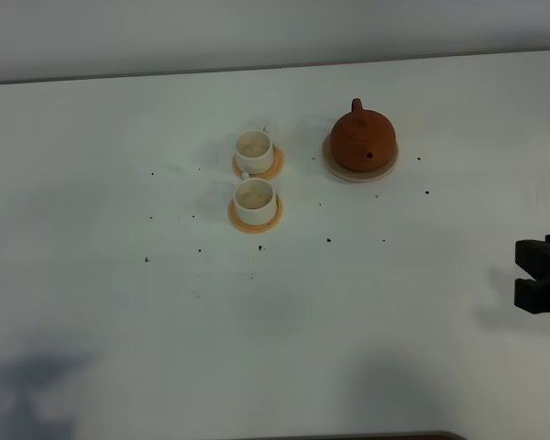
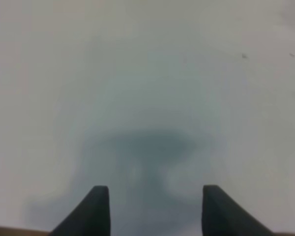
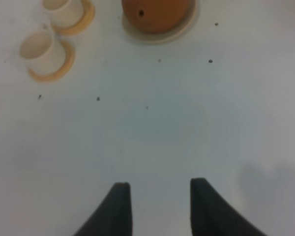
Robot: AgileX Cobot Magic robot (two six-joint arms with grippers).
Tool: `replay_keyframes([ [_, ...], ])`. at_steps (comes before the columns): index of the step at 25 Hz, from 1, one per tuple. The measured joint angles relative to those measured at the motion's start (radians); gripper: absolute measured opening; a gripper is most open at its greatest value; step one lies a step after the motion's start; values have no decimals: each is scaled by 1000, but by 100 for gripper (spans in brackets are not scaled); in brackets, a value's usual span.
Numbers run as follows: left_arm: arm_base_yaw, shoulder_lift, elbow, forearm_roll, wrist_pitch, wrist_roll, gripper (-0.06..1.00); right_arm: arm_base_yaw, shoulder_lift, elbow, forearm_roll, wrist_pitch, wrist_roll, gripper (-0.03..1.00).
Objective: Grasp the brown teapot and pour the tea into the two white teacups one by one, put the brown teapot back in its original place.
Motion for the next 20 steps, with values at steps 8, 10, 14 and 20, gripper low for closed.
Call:
replay_keyframes([
  [8, 37, -191, 0, 0, 0, 2, 43, 0, 291, -23, 39, -209, -18, 28],
  [10, 37, -210, 0, 0, 1, 2, 43, 0, 344, -57, 39, -221, -33, 28],
  [14, 37, -211, 0, -3, 1, 2, 43, 0, 425, -145, 40, -230, -57, 28],
  [20, 37, -211, 0, -4, 1, 2, 43, 0, 529, -302, 41, -186, -84, 28],
])
